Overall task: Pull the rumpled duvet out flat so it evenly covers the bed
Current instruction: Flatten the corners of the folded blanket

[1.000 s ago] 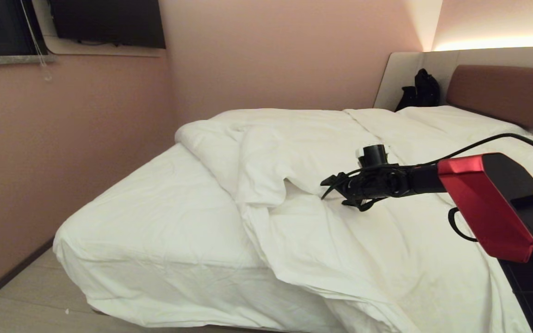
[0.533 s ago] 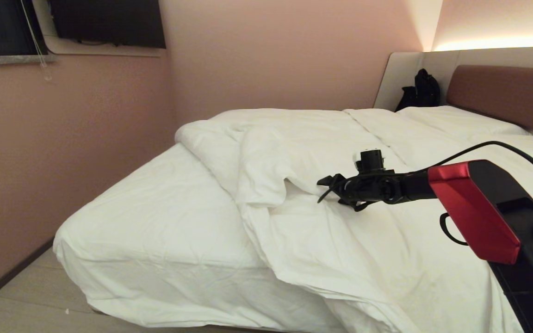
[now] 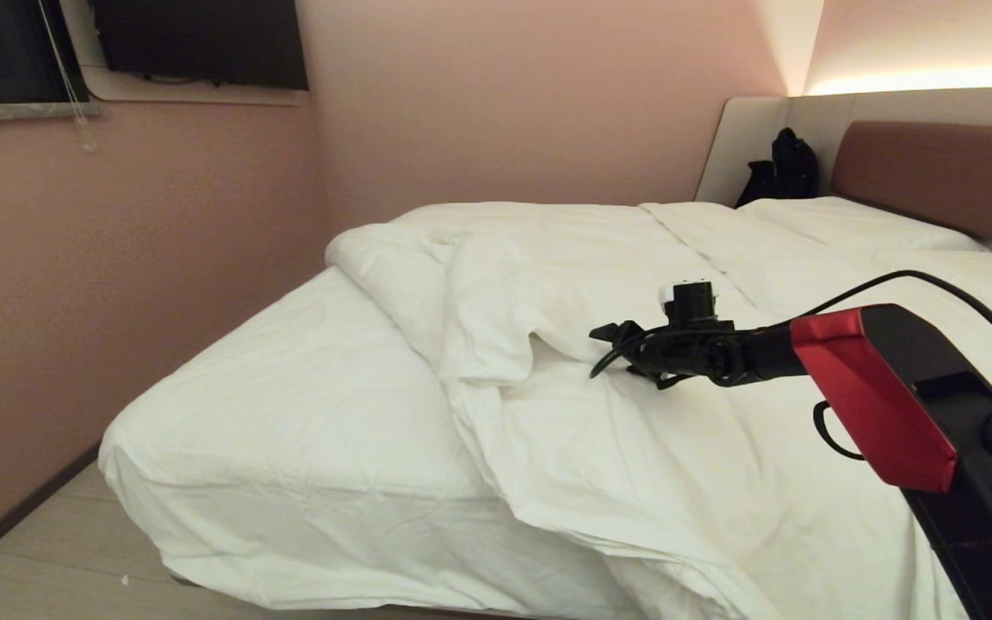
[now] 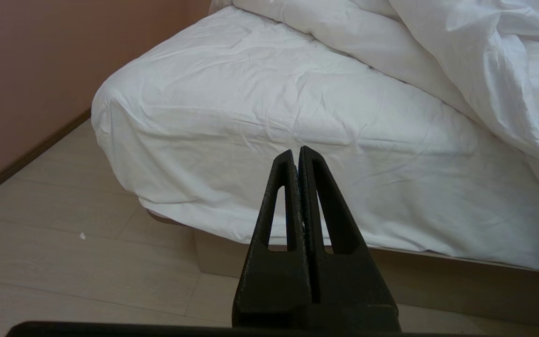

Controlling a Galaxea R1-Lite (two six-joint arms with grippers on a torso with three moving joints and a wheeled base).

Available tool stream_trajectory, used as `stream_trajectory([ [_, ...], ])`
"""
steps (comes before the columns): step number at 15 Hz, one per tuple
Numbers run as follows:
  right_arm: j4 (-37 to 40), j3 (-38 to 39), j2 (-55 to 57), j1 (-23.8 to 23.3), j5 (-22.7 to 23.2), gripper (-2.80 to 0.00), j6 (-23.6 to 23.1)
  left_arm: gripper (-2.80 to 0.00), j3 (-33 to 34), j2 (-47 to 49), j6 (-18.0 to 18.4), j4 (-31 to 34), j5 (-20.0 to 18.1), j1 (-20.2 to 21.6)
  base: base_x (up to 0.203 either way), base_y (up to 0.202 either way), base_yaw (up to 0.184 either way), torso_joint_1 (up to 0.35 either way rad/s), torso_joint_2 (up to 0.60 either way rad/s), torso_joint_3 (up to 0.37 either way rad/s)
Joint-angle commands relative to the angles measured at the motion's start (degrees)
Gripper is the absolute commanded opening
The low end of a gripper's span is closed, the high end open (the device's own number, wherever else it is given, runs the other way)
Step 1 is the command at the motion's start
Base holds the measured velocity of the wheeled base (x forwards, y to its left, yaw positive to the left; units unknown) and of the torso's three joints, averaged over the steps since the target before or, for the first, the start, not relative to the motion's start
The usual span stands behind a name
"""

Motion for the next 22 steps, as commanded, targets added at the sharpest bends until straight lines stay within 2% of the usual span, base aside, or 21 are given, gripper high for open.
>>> stream_trajectory([
  [1,-1.4,0.0,-0.5,0.0,0.1,0.00,0.1,-2.80,0.0,0.0,0.0,0.0,0.0,0.0,0.000,0.000,0.000,0.000,0.00,0.000],
  [7,-1.3,0.0,-0.2,0.3,0.2,0.00,-0.8,-2.80,0.0,0.0,0.0,0.0,0.0,0.0,0.000,0.000,0.000,0.000,0.00,0.000],
  [15,1.4,0.0,1.5,2.1,-0.4,0.00,-4.5,-2.80,0.0,0.0,0.0,0.0,0.0,0.0,0.000,0.000,0.000,0.000,0.00,0.000],
  [19,1.1,0.0,1.3,2.0,-0.3,0.00,-4.5,-2.80,0.0,0.0,-0.1,0.0,0.0,0.0,0.000,0.000,0.000,0.000,0.00,0.000],
  [20,1.0,0.0,1.4,2.0,-0.3,-2.80,-4.5,-2.80,0.0,0.0,-0.1,0.0,0.0,0.0,0.000,0.000,0.000,0.000,0.00,0.000],
  [22,0.6,0.0,1.2,1.9,-0.3,-2.80,-4.6,-2.80,0.0,0.0,0.0,0.0,0.0,0.0,0.000,0.000,0.000,0.000,0.00,0.000],
])
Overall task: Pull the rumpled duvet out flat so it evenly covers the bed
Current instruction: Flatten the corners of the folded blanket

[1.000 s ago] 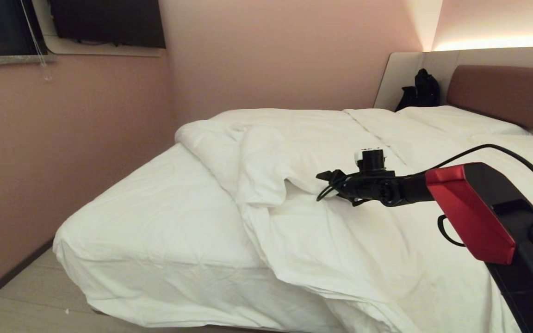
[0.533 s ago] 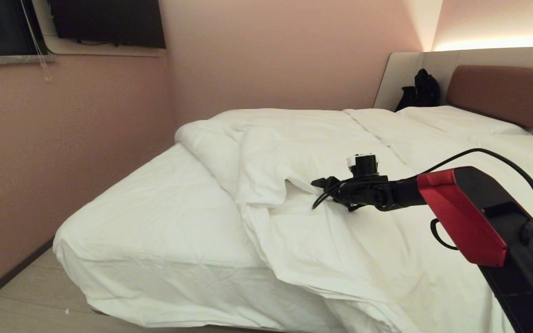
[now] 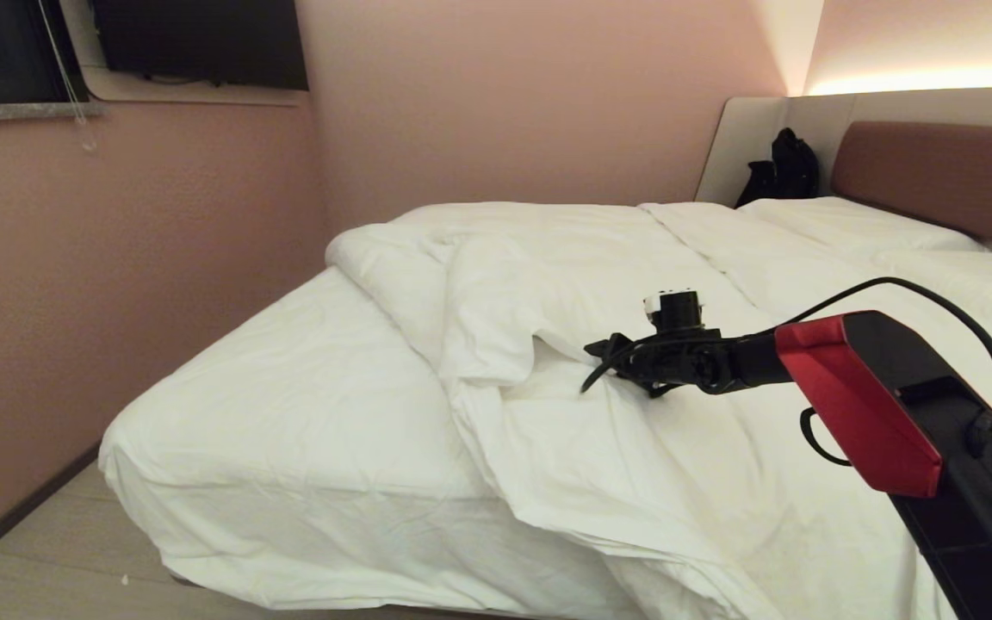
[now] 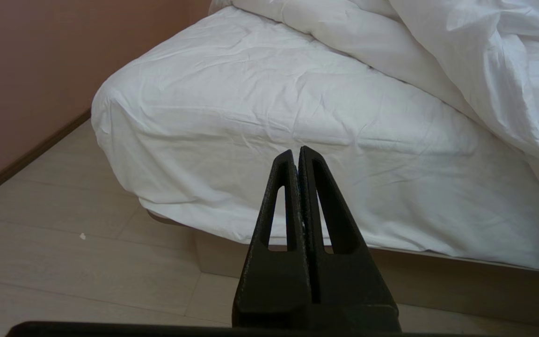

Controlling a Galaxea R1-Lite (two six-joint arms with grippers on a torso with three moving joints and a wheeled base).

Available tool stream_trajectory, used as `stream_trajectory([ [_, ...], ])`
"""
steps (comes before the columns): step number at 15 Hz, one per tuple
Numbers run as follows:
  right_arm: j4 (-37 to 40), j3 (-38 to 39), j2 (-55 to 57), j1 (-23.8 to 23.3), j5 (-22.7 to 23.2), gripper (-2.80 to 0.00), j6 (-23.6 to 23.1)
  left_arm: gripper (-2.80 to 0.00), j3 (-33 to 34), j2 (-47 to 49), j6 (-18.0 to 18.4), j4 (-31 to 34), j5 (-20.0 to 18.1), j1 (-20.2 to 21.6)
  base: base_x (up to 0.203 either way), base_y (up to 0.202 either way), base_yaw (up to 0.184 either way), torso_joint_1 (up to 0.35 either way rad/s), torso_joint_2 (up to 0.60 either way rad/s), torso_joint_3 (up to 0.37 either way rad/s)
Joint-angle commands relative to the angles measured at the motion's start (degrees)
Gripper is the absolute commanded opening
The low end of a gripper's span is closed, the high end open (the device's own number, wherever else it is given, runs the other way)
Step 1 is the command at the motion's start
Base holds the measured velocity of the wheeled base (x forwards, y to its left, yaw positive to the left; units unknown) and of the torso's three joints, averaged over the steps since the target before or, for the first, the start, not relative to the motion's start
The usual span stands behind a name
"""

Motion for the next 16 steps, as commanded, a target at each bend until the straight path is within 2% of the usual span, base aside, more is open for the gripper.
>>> stream_trajectory([
  [1,-0.6,0.0,-0.2,-0.1,0.1,-2.80,0.1,-2.80,0.0,0.0,0.0,0.0,0.0,0.0,0.000,0.000,0.000,0.000,0.00,0.000],
  [12,-0.1,0.0,-3.5,-0.3,0.3,-2.80,0.4,-2.80,0.0,0.0,-0.1,0.0,0.0,0.0,0.000,0.000,0.000,0.000,0.00,0.000],
  [16,0.8,0.0,-7.1,0.8,0.5,-2.80,2.2,-2.80,0.0,0.0,0.0,0.0,0.0,0.0,0.000,0.000,0.000,0.000,0.00,0.000],
])
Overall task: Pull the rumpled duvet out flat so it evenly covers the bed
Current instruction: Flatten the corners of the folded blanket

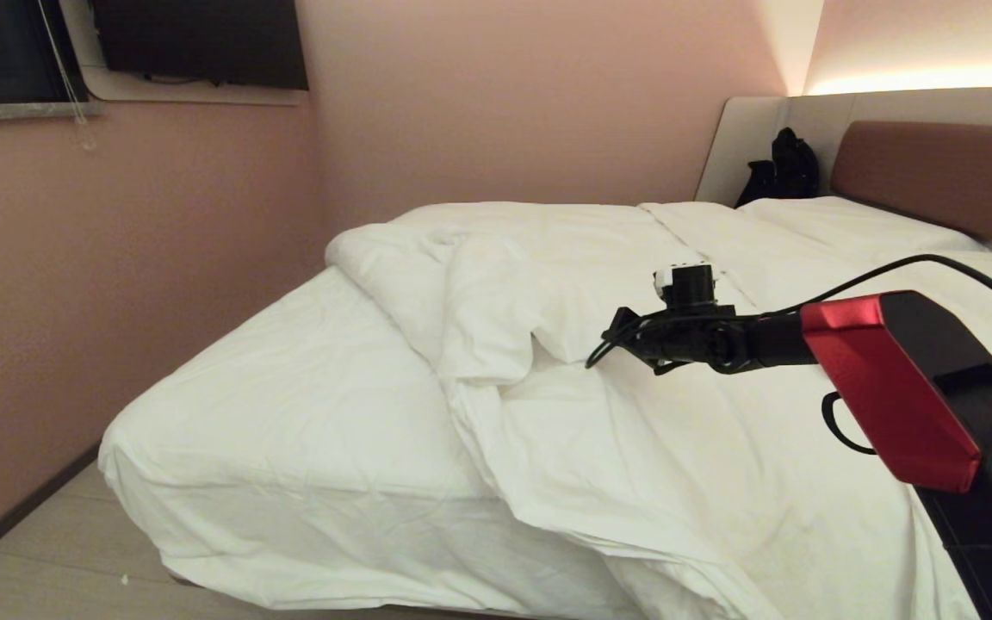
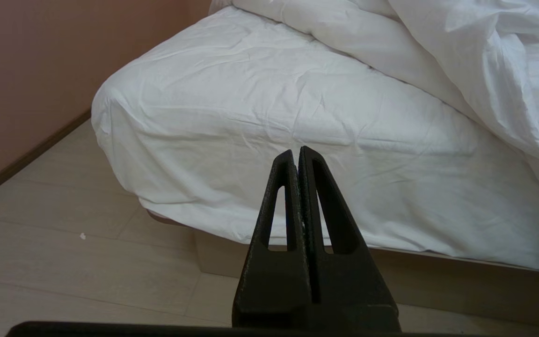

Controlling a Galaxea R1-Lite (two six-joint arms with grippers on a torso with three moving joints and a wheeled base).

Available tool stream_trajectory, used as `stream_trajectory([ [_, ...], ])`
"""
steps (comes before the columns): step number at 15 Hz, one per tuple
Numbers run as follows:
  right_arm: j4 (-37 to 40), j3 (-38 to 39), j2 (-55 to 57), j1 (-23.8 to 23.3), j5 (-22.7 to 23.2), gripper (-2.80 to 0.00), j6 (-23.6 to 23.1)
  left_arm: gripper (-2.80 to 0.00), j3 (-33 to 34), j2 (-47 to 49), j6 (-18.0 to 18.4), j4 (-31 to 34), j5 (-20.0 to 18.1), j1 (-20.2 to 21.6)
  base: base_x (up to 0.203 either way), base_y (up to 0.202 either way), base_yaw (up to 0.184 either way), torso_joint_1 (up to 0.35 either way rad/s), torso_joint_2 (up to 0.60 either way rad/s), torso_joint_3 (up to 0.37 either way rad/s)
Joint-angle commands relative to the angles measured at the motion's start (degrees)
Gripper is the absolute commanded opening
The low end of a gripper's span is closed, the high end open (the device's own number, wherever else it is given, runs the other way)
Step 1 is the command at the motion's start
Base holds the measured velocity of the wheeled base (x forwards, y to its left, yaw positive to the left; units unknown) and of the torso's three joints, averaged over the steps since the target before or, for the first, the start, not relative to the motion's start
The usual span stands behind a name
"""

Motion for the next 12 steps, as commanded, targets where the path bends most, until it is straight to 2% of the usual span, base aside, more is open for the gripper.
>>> stream_trajectory([
  [1,1.1,0.1,-3.7,1.8,0.2,-2.80,1.6,-2.80,0.0,0.0,0.0,0.0,0.0,0.0,0.000,0.000,0.000,0.000,0.00,0.000],
  [3,2.6,0.1,-5.2,3.3,0.2,-2.80,2.5,-2.80,0.0,0.0,0.0,0.0,0.0,0.0,0.000,0.000,0.000,0.000,0.00,0.000],
  [9,8.2,0.2,-12.4,14.3,0.2,-2.80,3.6,-2.80,0.0,0.0,0.0,0.0,0.0,0.0,0.000,0.000,0.000,0.000,0.00,0.000],
  [12,9.8,0.2,-14.2,17.8,0.1,-2.80,3.6,-2.80,0.0,0.0,0.0,0.0,0.0,0.0,0.000,0.000,0.000,0.000,0.00,0.000],
])
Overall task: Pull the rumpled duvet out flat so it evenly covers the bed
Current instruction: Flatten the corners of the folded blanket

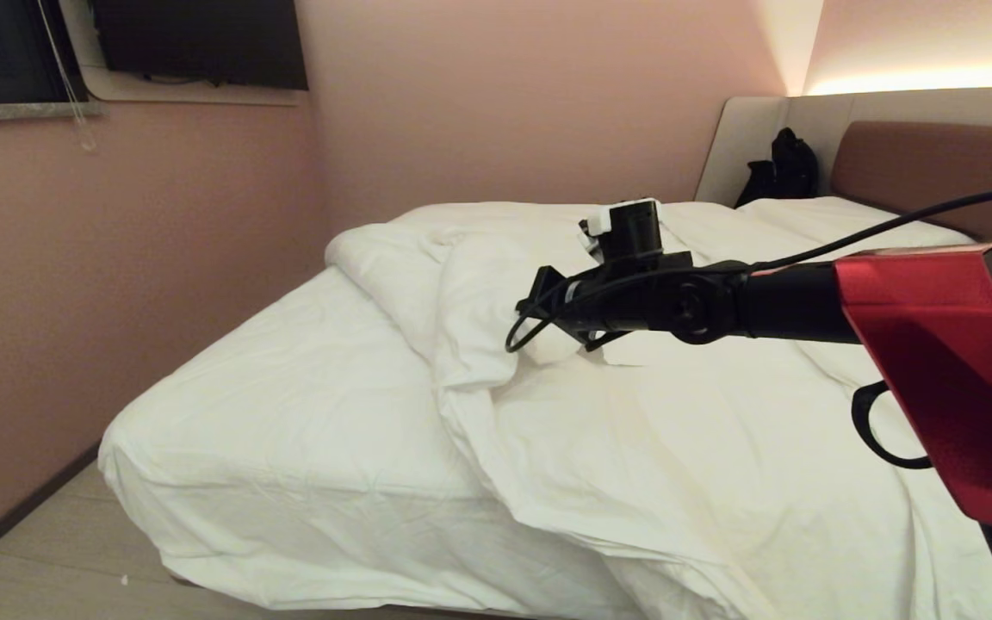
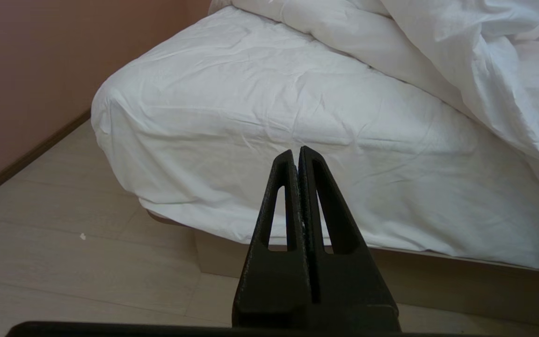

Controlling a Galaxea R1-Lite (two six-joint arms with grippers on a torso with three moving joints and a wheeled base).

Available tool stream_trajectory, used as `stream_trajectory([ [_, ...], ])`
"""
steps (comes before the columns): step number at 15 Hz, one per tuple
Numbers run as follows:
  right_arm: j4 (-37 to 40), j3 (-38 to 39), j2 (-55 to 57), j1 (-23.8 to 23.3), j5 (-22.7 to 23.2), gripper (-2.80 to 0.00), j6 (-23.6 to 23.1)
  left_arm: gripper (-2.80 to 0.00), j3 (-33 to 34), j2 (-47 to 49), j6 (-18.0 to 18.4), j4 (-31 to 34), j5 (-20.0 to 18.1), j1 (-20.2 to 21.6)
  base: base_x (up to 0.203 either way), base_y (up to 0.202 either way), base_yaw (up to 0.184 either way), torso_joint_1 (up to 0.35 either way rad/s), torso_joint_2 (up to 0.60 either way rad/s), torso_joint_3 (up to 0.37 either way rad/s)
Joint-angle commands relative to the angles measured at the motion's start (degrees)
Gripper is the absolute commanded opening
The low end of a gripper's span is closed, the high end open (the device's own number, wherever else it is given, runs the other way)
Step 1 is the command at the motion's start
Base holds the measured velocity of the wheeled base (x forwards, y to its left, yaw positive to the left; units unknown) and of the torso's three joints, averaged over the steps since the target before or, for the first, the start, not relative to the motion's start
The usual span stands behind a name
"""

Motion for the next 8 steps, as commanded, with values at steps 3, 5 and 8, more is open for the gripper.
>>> stream_trajectory([
  [3,2.8,0.2,-3.2,4.5,-0.5,-2.80,0.3,-2.80,0.0,0.0,-0.1,0.0,0.0,0.0,0.000,0.000,0.000,0.000,0.00,0.000],
  [5,3.6,0.8,-4.2,4.4,-0.6,-2.80,0.3,-2.80,0.0,0.0,0.0,0.0,0.0,0.0,0.000,0.000,0.000,0.000,0.00,0.000],
  [8,5.8,1.7,-5.6,3.6,-0.5,-2.80,0.3,-2.80,0.0,0.0,0.0,0.0,0.0,0.0,0.000,0.000,0.000,0.000,0.00,0.000],
])
